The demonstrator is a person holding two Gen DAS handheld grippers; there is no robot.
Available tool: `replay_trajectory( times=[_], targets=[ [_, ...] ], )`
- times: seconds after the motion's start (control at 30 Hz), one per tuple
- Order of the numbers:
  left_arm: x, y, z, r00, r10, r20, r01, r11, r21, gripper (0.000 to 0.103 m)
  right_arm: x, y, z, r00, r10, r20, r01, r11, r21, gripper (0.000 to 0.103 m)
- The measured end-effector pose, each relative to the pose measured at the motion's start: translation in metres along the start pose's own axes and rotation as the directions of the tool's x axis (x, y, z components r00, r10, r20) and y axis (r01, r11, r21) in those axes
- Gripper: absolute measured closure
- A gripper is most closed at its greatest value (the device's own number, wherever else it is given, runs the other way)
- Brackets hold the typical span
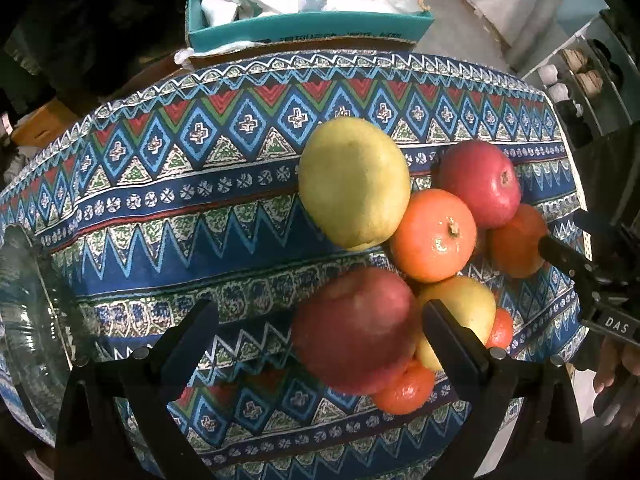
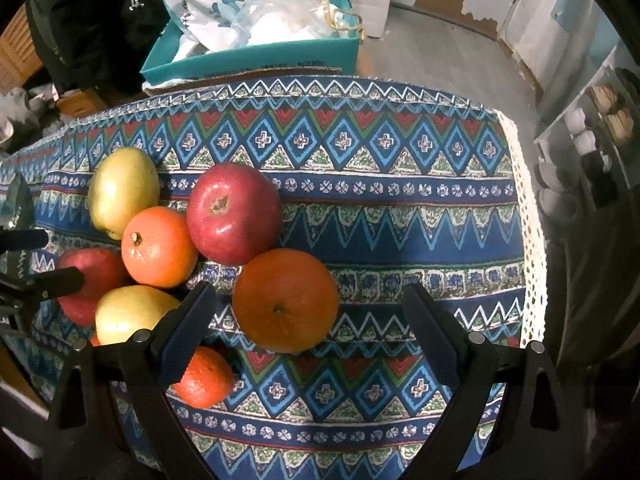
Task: Organize fruits
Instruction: 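Move the left tool toward a red apple while the right tool approaches an orange, then close the left tool on the red apple while the right tool grips the large orange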
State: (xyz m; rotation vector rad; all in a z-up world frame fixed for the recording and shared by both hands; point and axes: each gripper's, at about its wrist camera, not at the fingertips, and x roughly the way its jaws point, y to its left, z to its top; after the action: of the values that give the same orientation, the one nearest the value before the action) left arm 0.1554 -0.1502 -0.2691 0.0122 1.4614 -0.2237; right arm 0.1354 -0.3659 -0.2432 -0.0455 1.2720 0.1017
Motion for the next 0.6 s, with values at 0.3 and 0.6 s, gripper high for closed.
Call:
replay_trajectory(
  times=[0.3, 0.6],
  targets=[
    [0.022, 0.001, 0.000, 0.998, -0.043, -0.050, 0.043, 0.999, -0.014, 0.000, 0.018, -0.001, -0.001, 0.999, 0.001, -0.037, -0.002, 1.000, -0.010, 0.010],
    [0.039, 0.022, -0.003, 0.983, -0.166, -0.083, 0.160, 0.984, -0.077, 0.000, 0.039, 0.005, -0.002, 0.997, 0.003, -0.075, -0.006, 0.999, -0.039, 0.010]
  ],
)
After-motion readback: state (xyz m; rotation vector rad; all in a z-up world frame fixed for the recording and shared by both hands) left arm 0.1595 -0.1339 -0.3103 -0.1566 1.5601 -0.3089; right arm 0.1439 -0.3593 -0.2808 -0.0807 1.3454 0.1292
